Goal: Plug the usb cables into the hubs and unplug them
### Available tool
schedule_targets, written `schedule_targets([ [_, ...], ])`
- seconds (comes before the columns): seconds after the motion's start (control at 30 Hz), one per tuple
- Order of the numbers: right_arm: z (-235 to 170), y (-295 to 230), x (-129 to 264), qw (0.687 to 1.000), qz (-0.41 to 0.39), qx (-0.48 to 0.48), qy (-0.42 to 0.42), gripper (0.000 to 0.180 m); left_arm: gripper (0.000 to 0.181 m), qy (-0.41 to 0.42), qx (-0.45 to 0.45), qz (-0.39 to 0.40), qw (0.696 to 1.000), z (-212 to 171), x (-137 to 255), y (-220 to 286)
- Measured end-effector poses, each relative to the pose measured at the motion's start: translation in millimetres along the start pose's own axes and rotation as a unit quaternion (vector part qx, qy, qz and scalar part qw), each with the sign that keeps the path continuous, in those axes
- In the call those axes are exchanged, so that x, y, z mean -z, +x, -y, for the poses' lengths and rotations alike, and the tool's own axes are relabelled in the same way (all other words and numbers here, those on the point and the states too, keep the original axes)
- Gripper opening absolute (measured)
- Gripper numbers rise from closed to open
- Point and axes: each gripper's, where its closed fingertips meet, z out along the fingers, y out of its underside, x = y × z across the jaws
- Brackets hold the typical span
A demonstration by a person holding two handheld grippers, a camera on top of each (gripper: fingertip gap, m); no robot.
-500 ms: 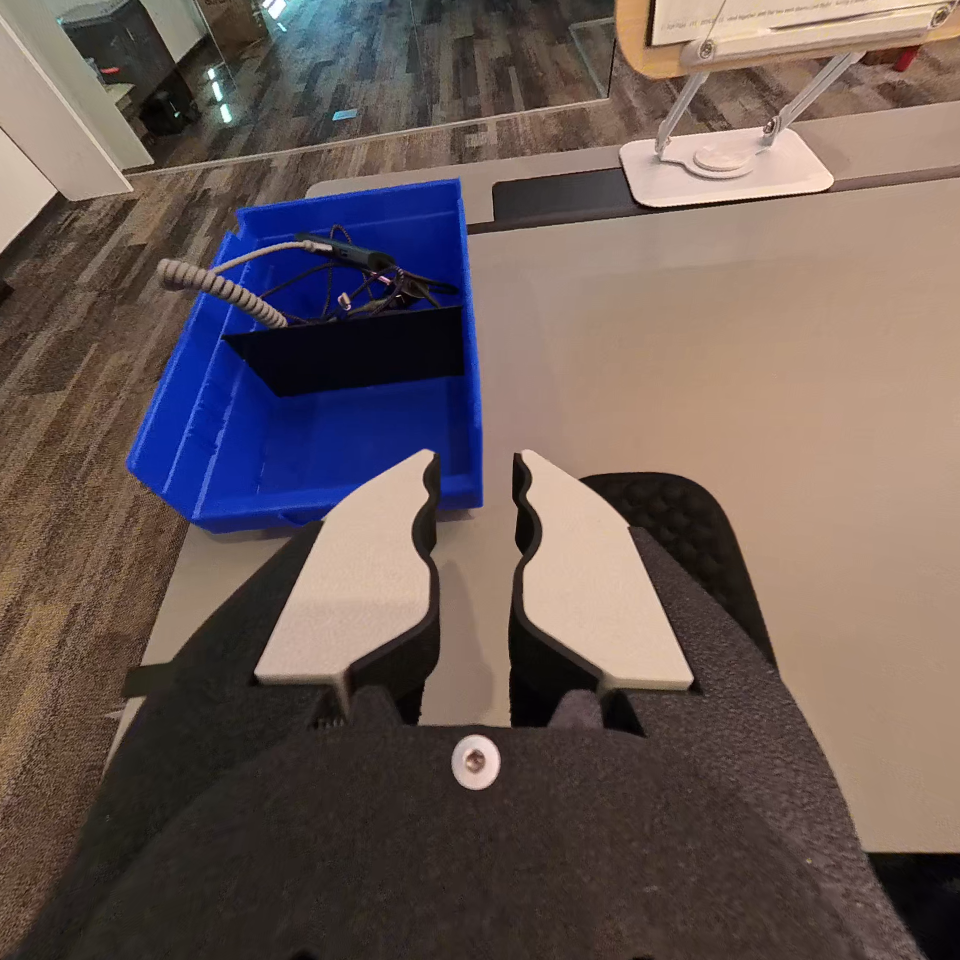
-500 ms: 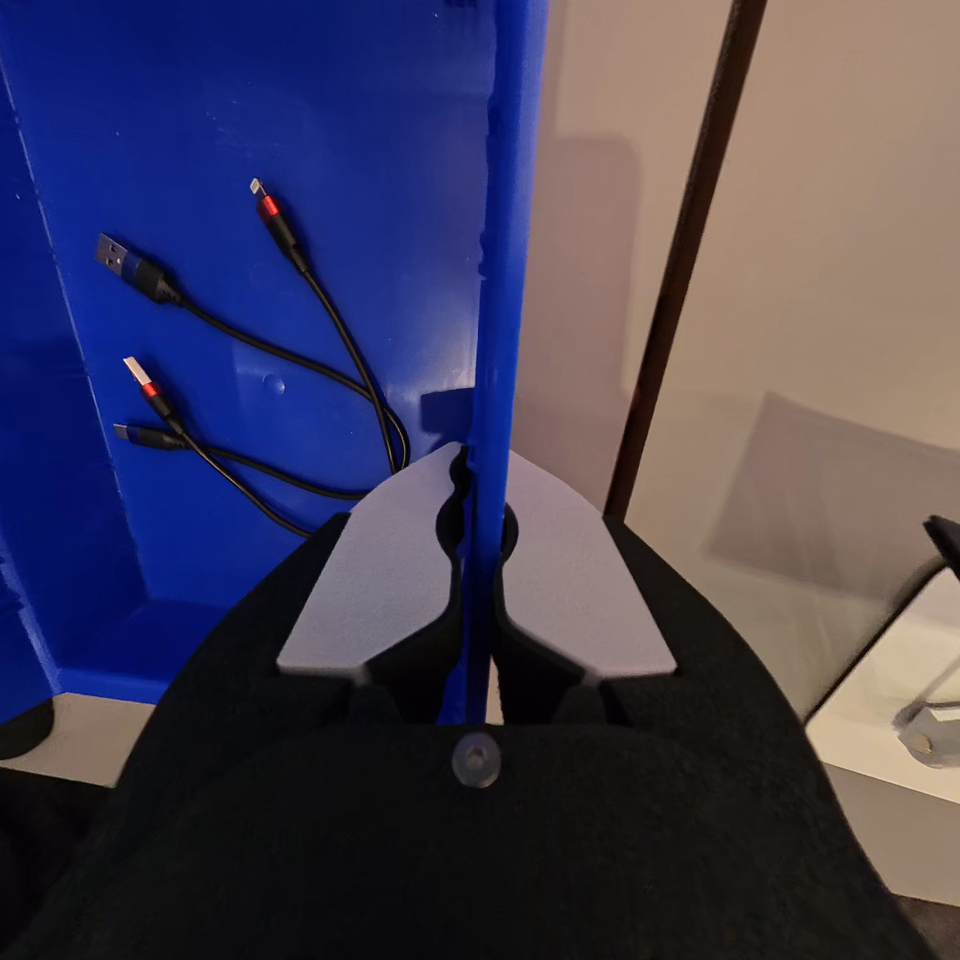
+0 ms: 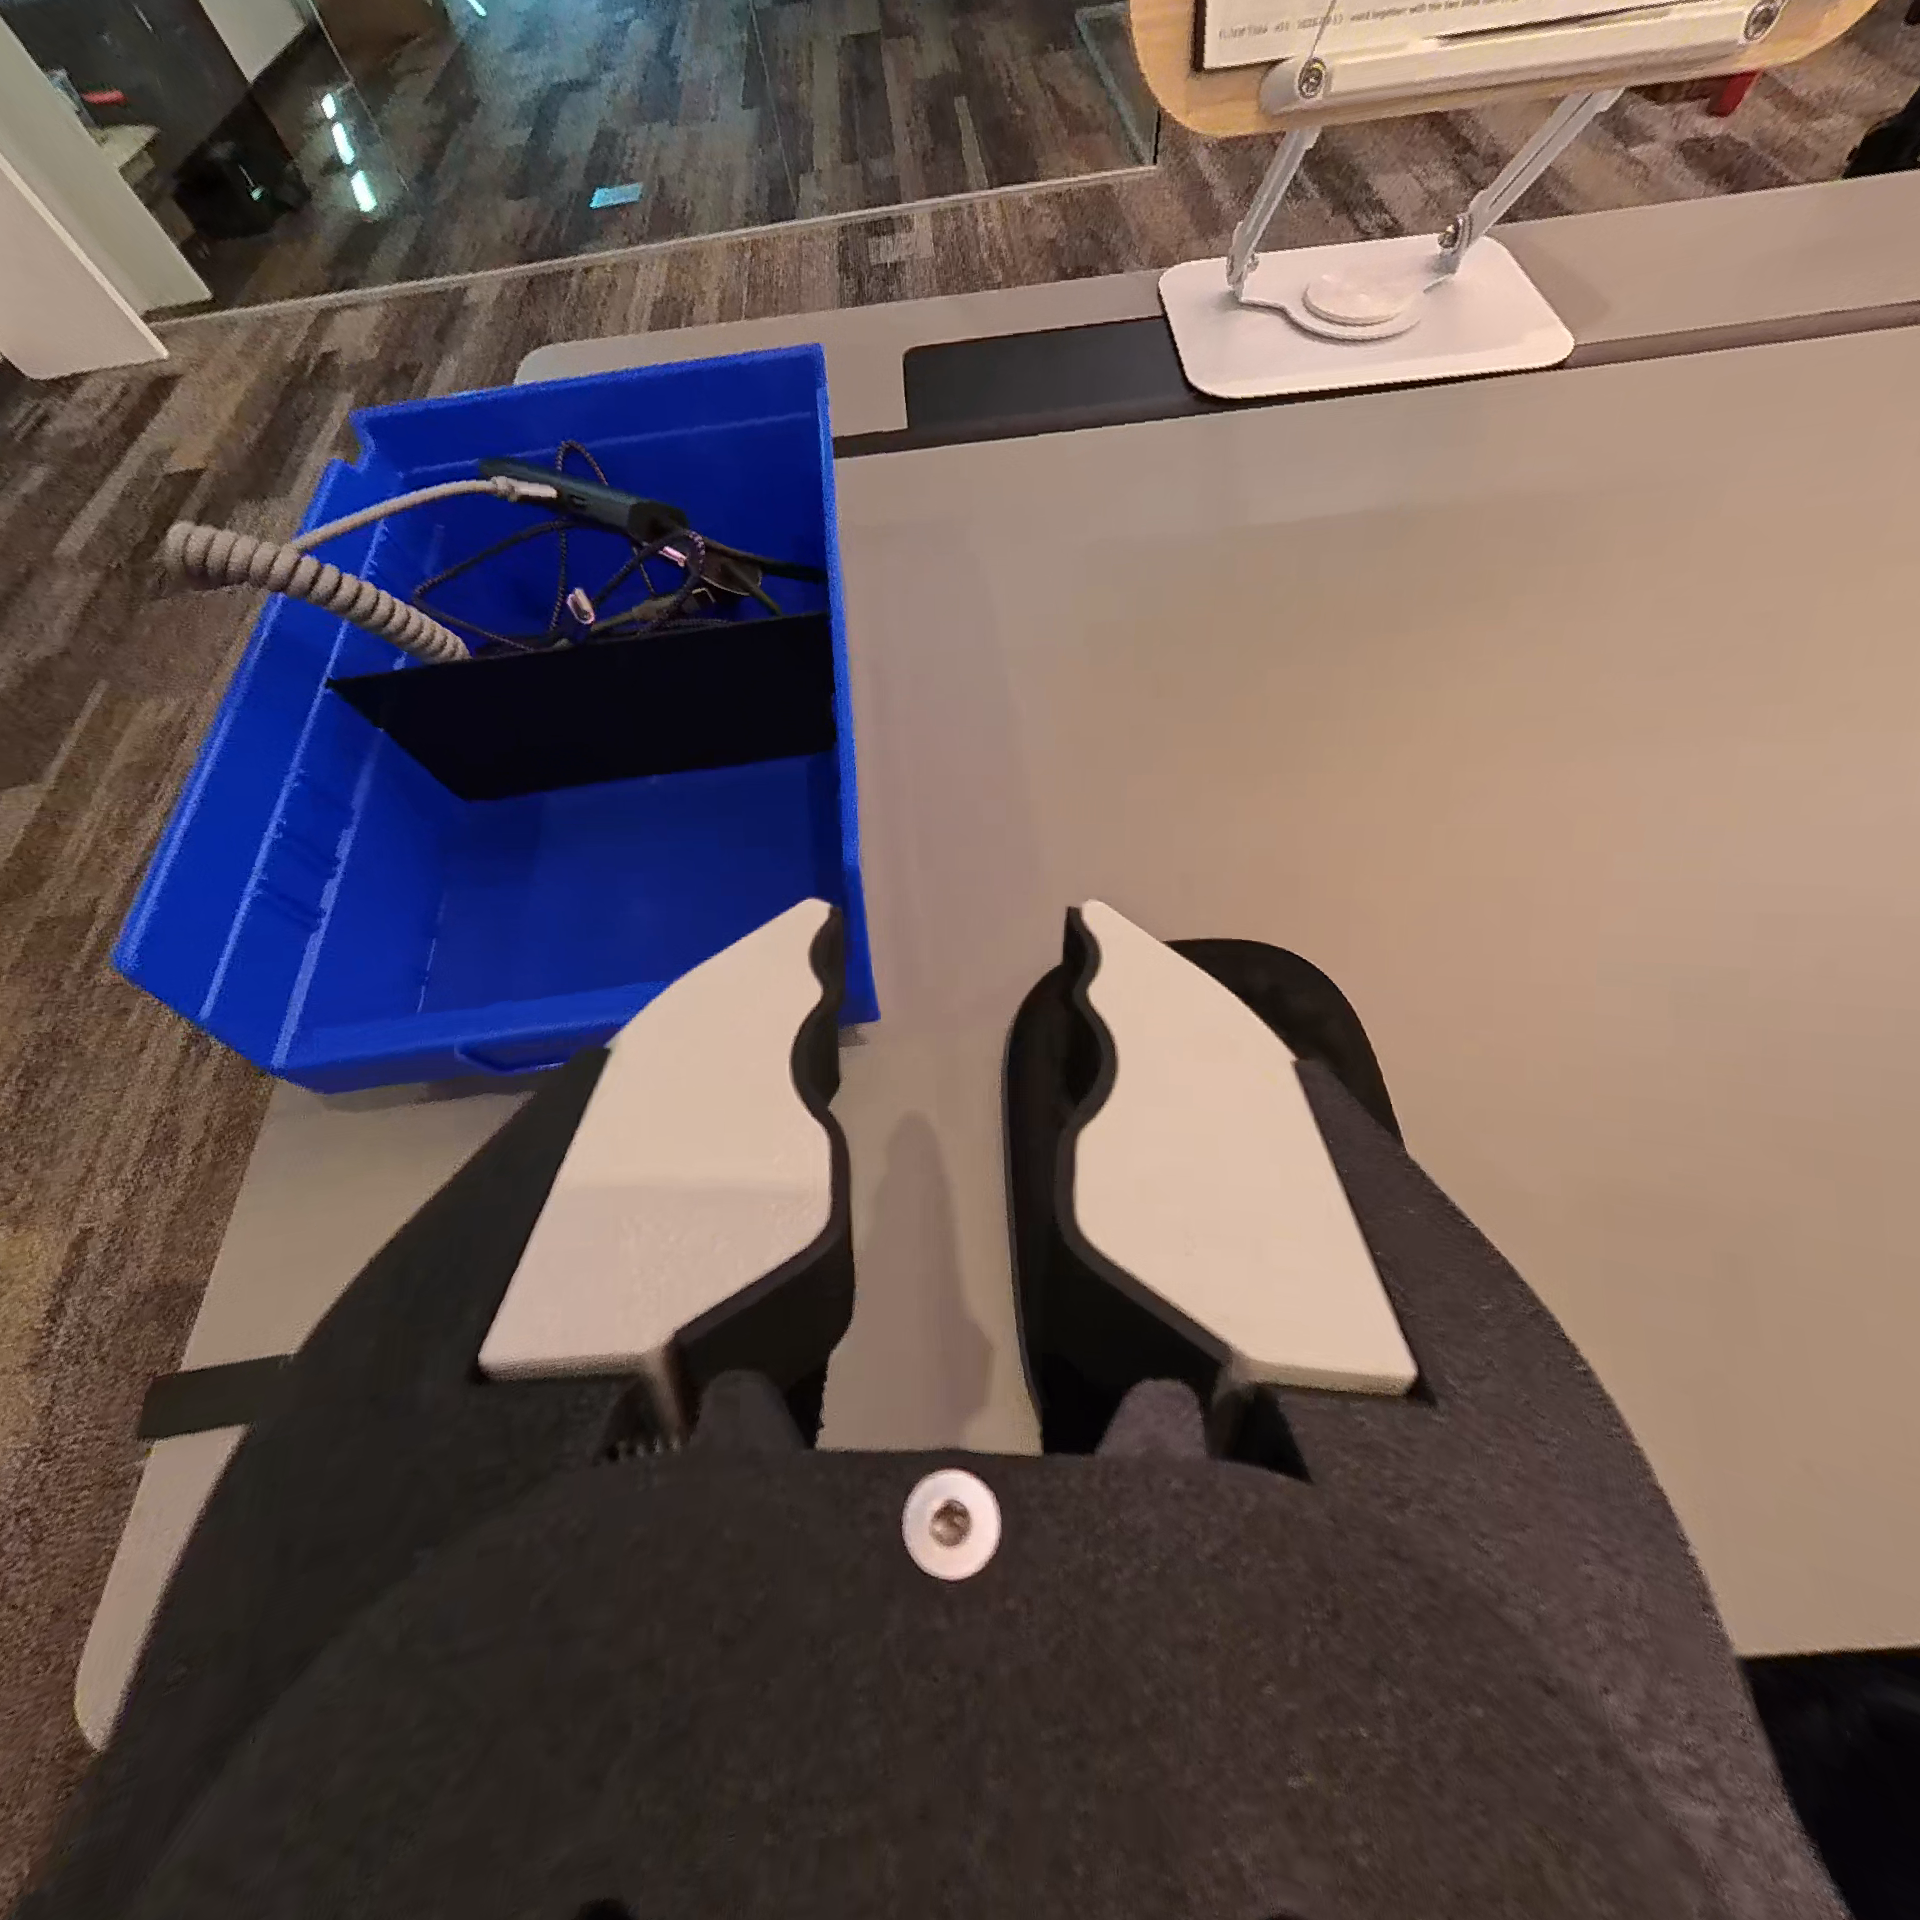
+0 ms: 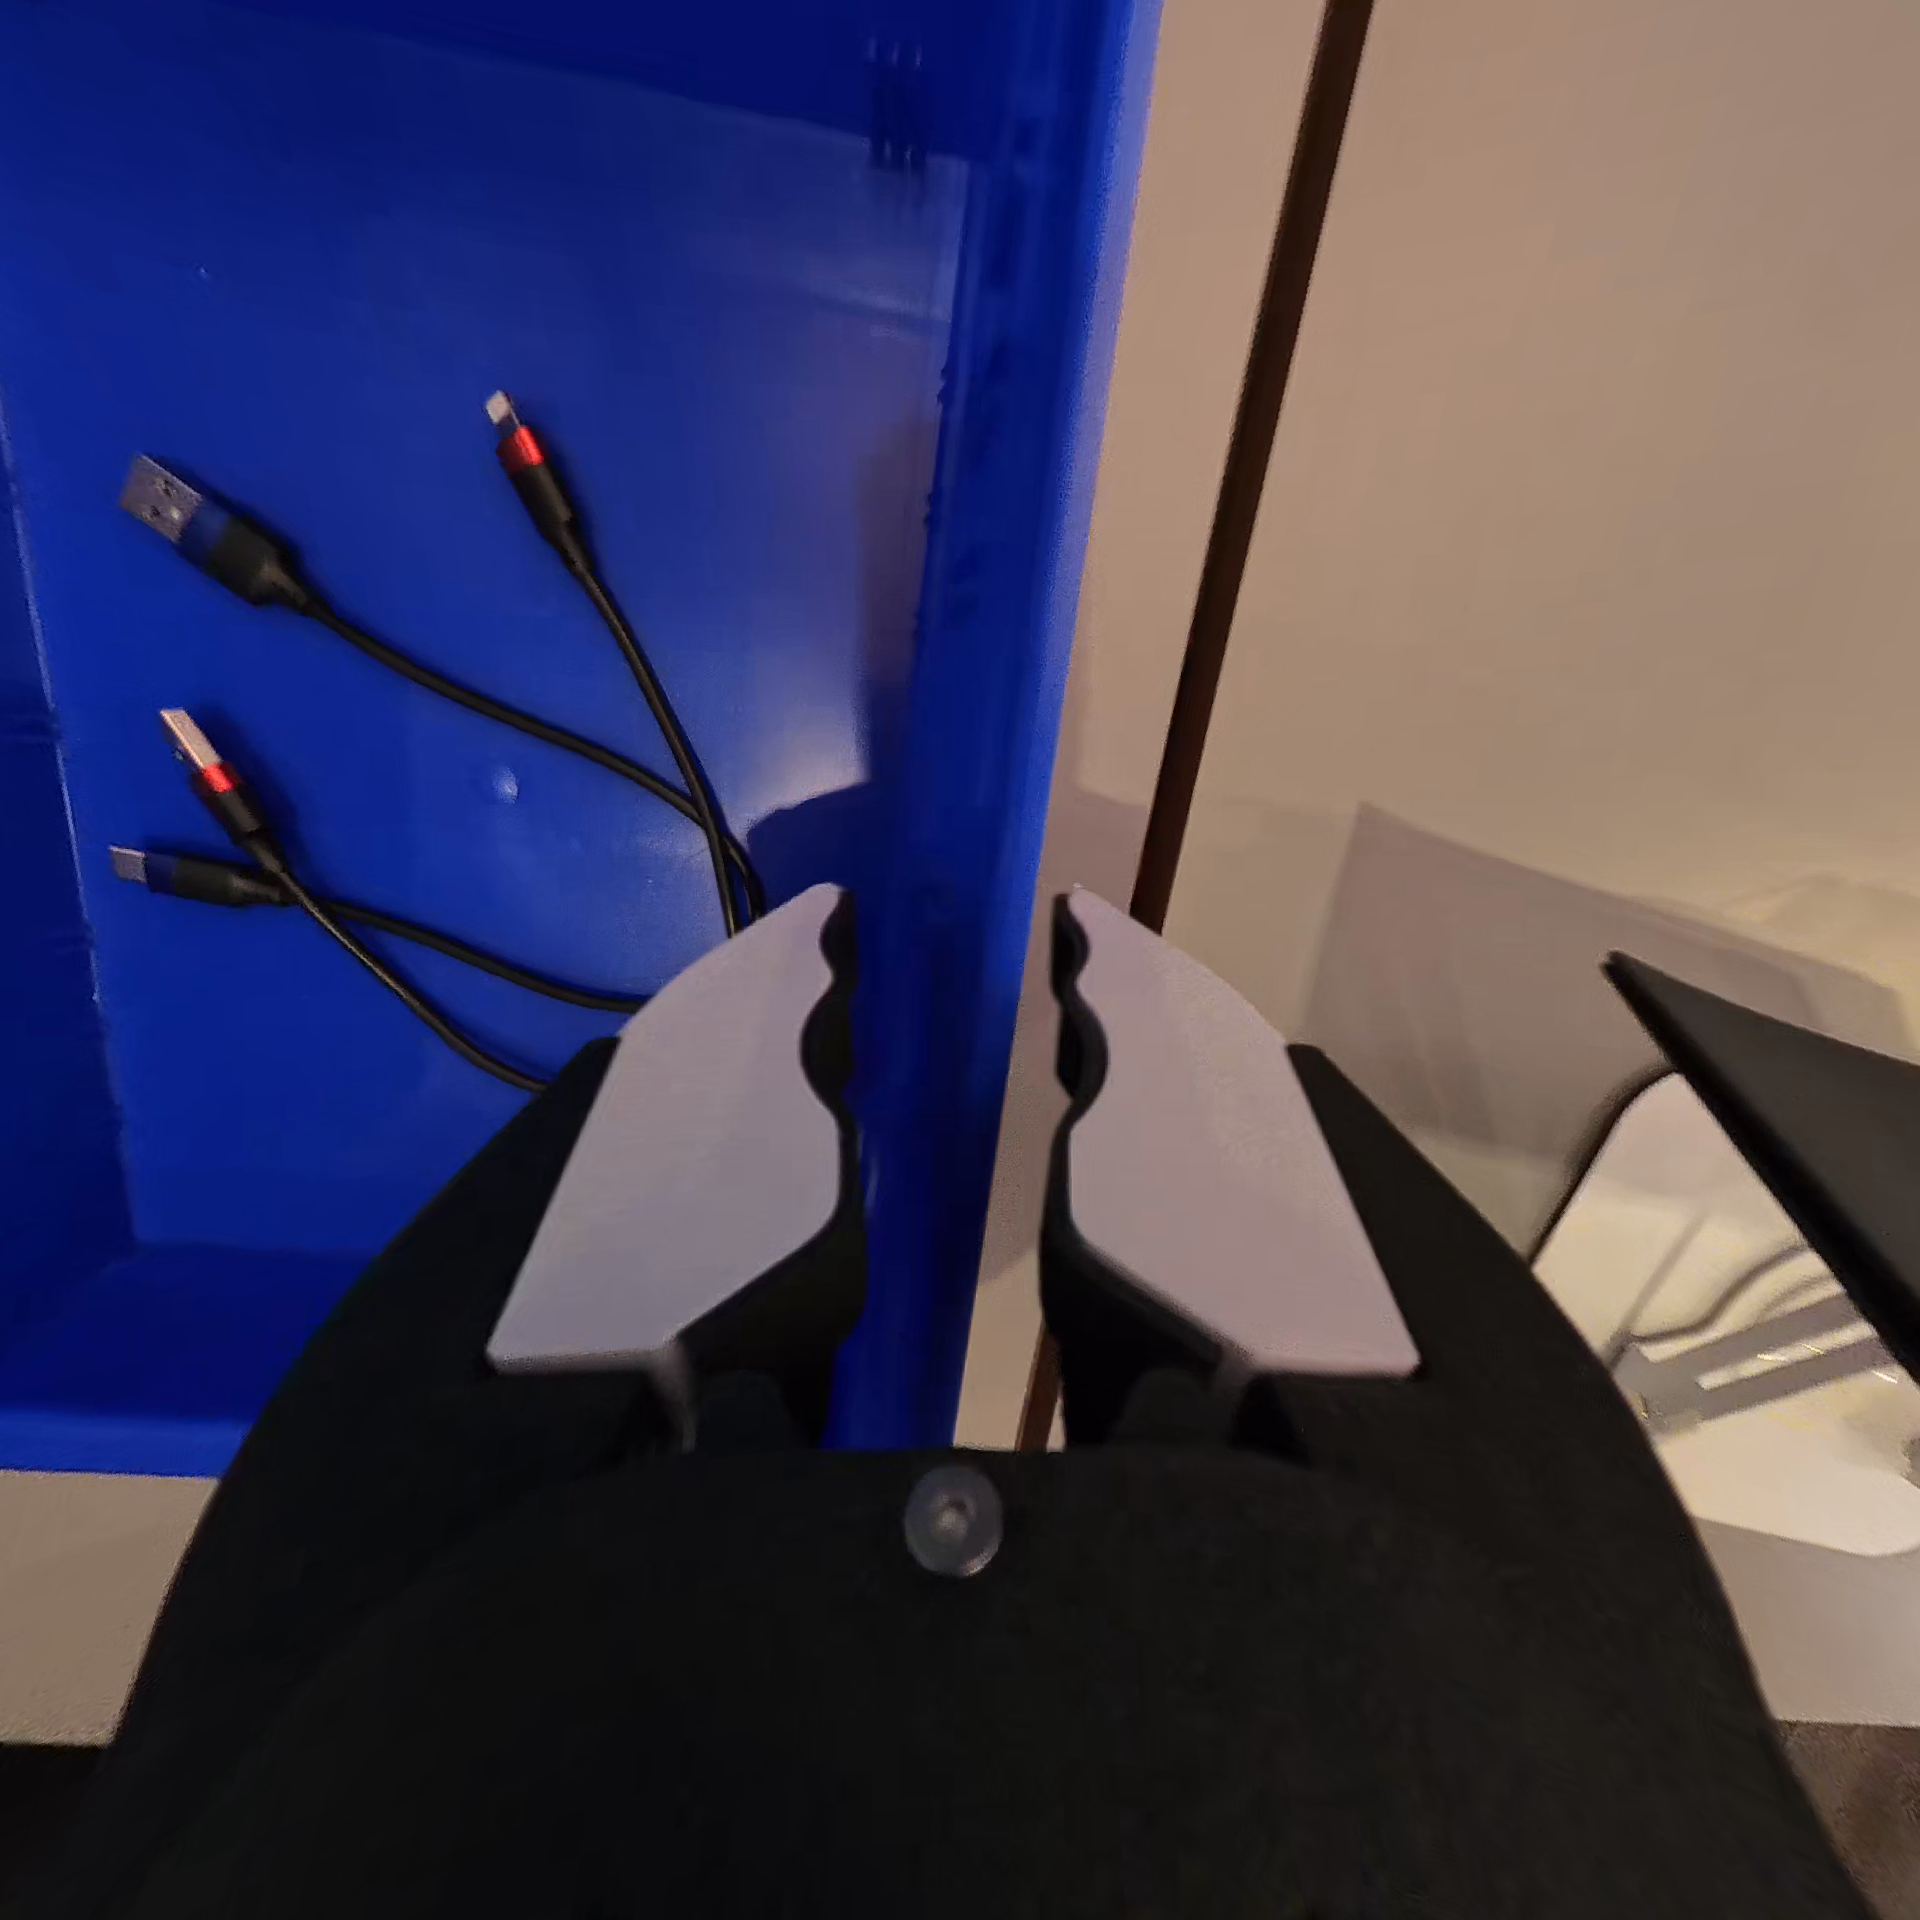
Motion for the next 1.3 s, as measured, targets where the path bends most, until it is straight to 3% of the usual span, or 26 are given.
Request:
schedule_targets([
  [0.1, 12, -1, 24, 0.999, -0.021, 0.002, 0.035, 0.05, 0.046, 0.01, 0.007, 0.0, 1.0, 0, 9, -7],
  [0.27, 53, -14, 93, 0.984, -0.065, 0.018, 0.165, 0.051, 0.049, 0.055, 0.041, -0.019, 0.997, 5, 25, -21],
  [0.47, 104, -86, 181, 0.935, -0.03, 0.058, 0.349, 0.049, 0.049, 0.114, 0.077, -0.049, 0.989, 18, 36, -45],
  [0.6, 121, -150, 213, 0.909, 0.015, 0.099, 0.405, 0.053, 0.047, 0.14, 0.063, -0.047, 0.987, 30, 33, -69],
  [0.73, 130, -208, 219, 0.894, 0.023, 0.153, 0.42, 0.05, 0.041, 0.121, 0.049, -0.06, 0.99, 38, 11, -88],
  [1.1, 139, -358, 184, 0.871, 0.102, 0.232, 0.422, 0.048, 0.046, -0.058, 0.073, -0.074, 0.993, 61, -95, -120],
  [1.3, 127, -412, 153, 0.865, 0.145, 0.279, 0.39, 0.049, 0.05, -0.038, -0.063, -0.08, 0.994, 96, -129, -126],
])
